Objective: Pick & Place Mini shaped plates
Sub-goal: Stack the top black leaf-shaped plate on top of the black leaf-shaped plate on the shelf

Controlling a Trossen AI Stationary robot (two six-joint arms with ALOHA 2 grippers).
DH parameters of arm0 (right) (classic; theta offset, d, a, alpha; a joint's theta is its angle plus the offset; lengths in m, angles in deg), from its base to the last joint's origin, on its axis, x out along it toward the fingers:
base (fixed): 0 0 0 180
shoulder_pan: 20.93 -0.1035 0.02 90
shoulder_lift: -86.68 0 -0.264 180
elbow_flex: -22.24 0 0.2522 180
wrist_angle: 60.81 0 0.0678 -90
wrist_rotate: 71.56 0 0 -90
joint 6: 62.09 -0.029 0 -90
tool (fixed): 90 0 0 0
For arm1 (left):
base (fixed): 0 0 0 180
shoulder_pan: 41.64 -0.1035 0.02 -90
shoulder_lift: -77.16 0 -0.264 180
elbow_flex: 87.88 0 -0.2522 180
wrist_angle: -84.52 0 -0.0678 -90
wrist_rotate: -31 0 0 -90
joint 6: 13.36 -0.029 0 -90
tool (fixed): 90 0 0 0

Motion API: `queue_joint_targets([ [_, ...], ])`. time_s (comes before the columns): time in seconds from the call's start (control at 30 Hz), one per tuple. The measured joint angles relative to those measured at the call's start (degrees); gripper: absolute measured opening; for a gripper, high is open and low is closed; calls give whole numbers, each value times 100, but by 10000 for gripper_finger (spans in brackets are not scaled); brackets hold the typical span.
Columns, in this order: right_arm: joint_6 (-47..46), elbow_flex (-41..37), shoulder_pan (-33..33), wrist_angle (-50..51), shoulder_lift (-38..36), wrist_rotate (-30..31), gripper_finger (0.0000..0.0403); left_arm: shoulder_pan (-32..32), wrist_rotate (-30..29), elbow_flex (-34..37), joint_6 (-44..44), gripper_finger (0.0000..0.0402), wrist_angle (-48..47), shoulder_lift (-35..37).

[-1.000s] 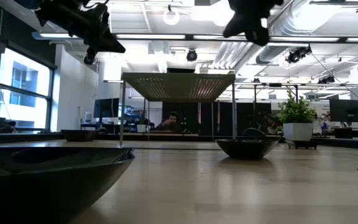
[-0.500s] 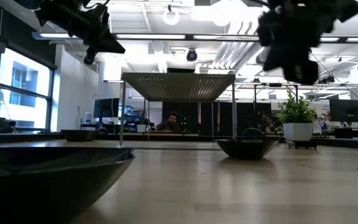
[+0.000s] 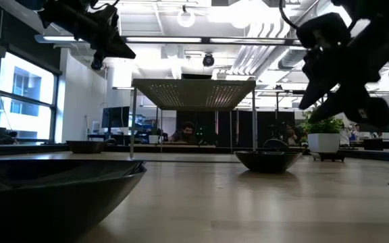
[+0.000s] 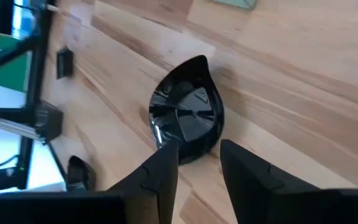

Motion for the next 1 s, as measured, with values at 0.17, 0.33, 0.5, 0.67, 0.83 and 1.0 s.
queue_joint_targets([
  [0.17,8,-202,14,-504,516,-93,117,0,-80,0,0,1,-1,0],
  [0.33,71,-191,13,-1441,1045,-93,119,0,-60,0,0,1,-14,0],
  [0.5,-128,-202,14,-1517,1542,-250,110,0,-58,0,1,1,-41,0],
  [0.67,-188,-202,14,-2228,1815,-235,97,0,-56,0,2,1,-145,0],
  [0.83,-208,-198,14,-2188,1829,-118,86,2,-51,0,2,1,-177,0],
  [1.0,-237,-202,16,-2175,1851,-17,66,2,-43,0,2,1,-177,0],
])
